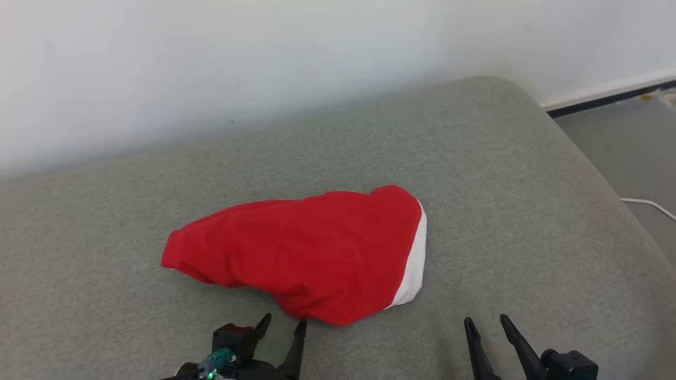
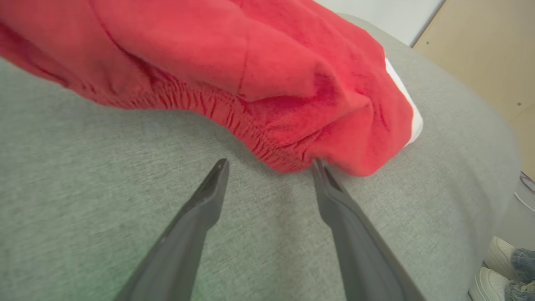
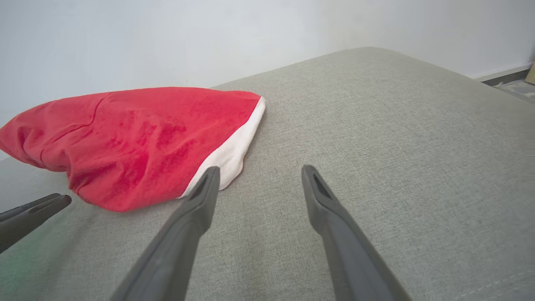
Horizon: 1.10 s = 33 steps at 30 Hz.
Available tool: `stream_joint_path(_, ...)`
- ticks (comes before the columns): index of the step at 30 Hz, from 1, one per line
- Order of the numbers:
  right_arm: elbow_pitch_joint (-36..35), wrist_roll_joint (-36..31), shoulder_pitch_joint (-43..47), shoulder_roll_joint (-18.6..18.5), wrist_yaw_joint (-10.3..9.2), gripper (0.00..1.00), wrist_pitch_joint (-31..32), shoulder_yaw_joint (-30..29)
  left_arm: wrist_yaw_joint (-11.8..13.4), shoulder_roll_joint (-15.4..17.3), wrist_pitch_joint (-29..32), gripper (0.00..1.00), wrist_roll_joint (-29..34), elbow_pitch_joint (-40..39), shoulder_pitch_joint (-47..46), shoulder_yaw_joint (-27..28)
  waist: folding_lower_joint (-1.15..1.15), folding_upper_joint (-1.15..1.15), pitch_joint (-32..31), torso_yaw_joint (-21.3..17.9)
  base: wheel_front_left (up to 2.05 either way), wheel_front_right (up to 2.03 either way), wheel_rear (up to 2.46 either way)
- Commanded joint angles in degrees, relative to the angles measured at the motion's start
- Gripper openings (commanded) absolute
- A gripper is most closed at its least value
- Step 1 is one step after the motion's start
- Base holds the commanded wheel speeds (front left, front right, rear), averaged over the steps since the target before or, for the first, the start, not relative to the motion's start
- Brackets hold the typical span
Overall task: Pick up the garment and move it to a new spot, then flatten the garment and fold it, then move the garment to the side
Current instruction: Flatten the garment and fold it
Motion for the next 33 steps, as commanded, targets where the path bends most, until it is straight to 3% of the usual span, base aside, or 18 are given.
stream_joint_path(1, 0.0, 0.0, -0.5, 0.0, -0.13, 1.0, -0.2, -0.1, -0.3, -0.1, 0.2, 1.0, -0.5, 0.3, -0.9, -0.3, 0.0, 0.0, 1.0, -1.9, 0.0, 0.0, 0.0)
stream_joint_path(15, 0.7, 0.5, -1.4, 0.7, -0.13, 1.0, -1.1, 0.2, 1.1, 0.4, -0.1, 1.0, -2.5, 3.8, -3.9, 0.9, 0.0, 0.0, 3.2, -6.1, 0.0, 0.0, 0.0)
stream_joint_path(16, 0.8, 0.5, -1.4, 0.7, -0.13, 1.0, -1.2, 0.2, 1.4, 0.5, -0.1, 0.75, -2.8, 4.1, -4.0, 1.2, 0.0, 0.0, 3.2, -6.1, 0.0, 0.0, 0.0)
stream_joint_path(17, 0.8, 0.5, -1.4, 0.8, -0.13, 1.0, -1.2, 0.0, 1.3, 0.5, -0.1, 0.0, -3.0, 4.4, -4.1, 1.4, 0.0, 0.0, 3.2, -6.0, 0.0, 0.0, 0.0)
stream_joint_path(24, 0.9, 0.1, -1.0, 1.0, -0.13, 1.0, -1.4, -0.5, 0.1, 0.0, -1.8, 0.0, -6.5, -0.2, -4.8, 3.0, 0.0, 0.0, 2.7, -4.3, 0.0, 0.0, 0.0)
stream_joint_path(33, 1.4, -0.1, -0.3, 1.1, -0.13, 1.0, -1.5, -0.2, -0.9, -0.5, 2.0, 0.0, -11.2, -19.6, -6.6, 1.2, 0.0, 0.0, 1.1, -2.7, 0.0, 0.0, 0.0)
